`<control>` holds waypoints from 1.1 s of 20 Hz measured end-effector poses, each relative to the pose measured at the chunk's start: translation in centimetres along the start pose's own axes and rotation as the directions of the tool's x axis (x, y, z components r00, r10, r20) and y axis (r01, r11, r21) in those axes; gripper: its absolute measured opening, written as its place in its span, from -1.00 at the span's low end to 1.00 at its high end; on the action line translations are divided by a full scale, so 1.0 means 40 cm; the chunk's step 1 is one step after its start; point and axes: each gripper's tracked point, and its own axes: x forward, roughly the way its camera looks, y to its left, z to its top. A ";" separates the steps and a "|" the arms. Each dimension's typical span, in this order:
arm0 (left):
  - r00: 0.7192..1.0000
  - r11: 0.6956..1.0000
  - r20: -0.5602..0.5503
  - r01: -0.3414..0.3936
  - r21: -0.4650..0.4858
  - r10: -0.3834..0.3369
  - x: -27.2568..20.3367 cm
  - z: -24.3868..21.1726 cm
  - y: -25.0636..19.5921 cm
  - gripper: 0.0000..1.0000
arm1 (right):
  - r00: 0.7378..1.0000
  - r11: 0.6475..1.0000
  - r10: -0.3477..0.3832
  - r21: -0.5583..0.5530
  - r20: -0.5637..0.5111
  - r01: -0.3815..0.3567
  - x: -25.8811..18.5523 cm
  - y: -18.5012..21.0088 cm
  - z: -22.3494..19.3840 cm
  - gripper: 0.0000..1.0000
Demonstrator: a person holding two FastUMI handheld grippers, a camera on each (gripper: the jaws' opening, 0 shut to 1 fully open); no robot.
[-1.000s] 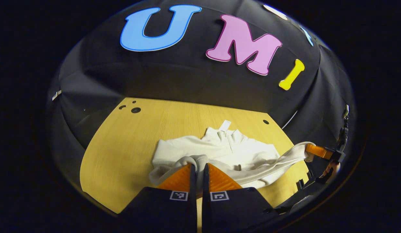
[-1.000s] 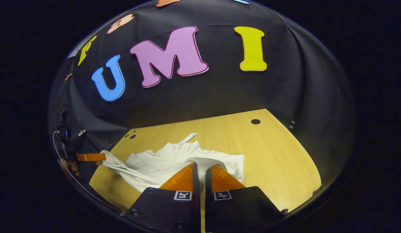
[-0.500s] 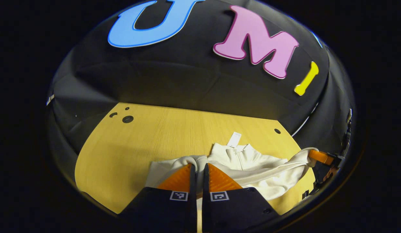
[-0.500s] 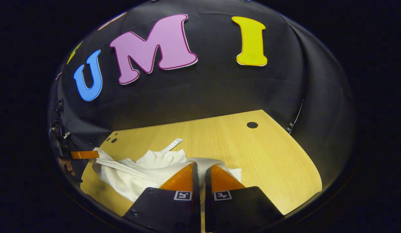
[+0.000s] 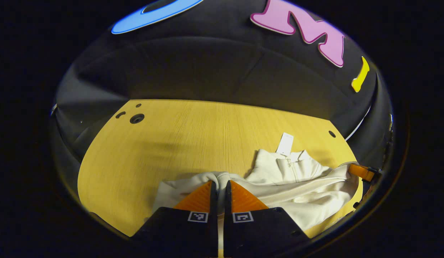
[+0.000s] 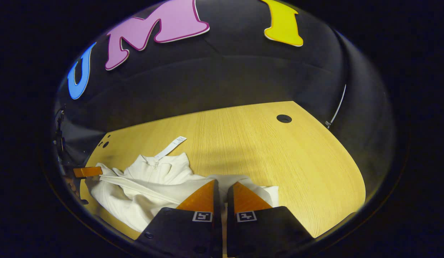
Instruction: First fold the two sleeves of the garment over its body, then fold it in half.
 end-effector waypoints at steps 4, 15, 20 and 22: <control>0.998 1.000 -0.048 -0.026 0.010 0.027 0.043 -0.058 0.015 -0.79 | 0.997 0.999 -0.017 -0.032 -0.075 0.015 0.051 -0.006 -0.065 -0.80; 0.997 0.996 -0.035 -0.062 0.058 0.064 0.066 -0.084 0.020 -0.46 | 0.992 0.999 0.019 0.036 -0.127 -0.014 0.068 0.020 -0.087 -0.13; 0.998 0.996 0.004 -0.066 0.062 0.066 0.028 -0.060 0.024 0.34 | 0.994 1.000 0.001 0.014 -0.107 0.000 0.033 0.028 -0.073 0.77; 0.997 0.996 0.041 -0.069 0.051 0.067 0.005 -0.042 0.025 0.90 | 0.995 1.000 -0.003 0.011 -0.095 0.004 0.010 0.025 -0.062 0.97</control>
